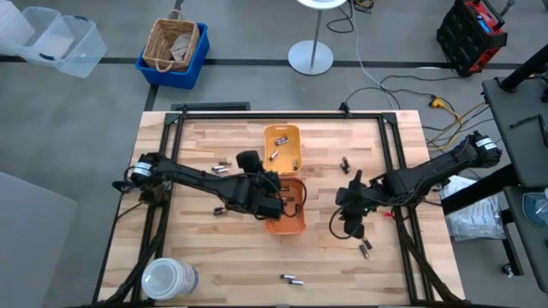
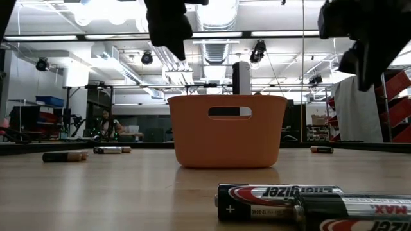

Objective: Sort batteries
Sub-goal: Put the black battery into the orange bin

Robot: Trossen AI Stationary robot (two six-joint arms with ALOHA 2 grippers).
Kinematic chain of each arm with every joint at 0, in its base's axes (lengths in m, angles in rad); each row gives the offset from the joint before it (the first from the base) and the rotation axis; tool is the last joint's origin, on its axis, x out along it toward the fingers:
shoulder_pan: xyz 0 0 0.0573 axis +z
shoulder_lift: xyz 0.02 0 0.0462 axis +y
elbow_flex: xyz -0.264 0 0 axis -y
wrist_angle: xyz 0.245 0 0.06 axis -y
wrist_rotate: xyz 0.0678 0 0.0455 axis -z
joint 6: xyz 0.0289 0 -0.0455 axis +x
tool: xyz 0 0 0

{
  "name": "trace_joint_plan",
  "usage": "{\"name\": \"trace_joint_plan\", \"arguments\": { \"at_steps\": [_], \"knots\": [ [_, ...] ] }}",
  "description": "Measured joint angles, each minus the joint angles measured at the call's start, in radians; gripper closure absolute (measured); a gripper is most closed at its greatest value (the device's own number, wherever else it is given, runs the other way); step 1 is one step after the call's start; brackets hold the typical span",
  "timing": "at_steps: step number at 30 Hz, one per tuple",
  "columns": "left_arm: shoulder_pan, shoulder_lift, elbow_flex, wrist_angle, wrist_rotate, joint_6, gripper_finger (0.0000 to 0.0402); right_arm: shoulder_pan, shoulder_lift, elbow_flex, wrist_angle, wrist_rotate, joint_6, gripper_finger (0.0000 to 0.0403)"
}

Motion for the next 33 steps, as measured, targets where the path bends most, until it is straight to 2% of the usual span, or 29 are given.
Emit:
{"name": "trace_joint_plan", "arguments": {
  "at_steps": [9, 11, 18, 25, 33],
  "knots": [
    [-0.022, 0.0, -0.027, -0.026, -0.005, -0.003, 0.0287, 0.064, -0.003, 0.003, -0.163, -0.092, 0.377, 0.0307],
    [-0.028, 0.0, -0.027, -0.046, -0.004, -0.002, 0.0287, 0.084, -0.003, 0.003, -0.163, -0.094, 0.416, 0.0299],
    [-0.034, -0.009, 0.016, -0.161, -0.003, -0.004, 0.0287, 0.09, -0.003, 0.025, -0.163, -0.119, 0.422, 0.0277],
    [-0.035, -0.031, 0.03, -0.171, -0.003, -0.005, 0.0287, 0.097, -0.003, 0.024, -0.164, -0.011, 0.377, 0.0266],
    [-0.045, -0.067, 0.03, -0.184, -0.003, 0.005, 0.0287, 0.097, -0.003, 0.026, -0.16, 0.03, 0.486, 0.0277]
  ]
}}
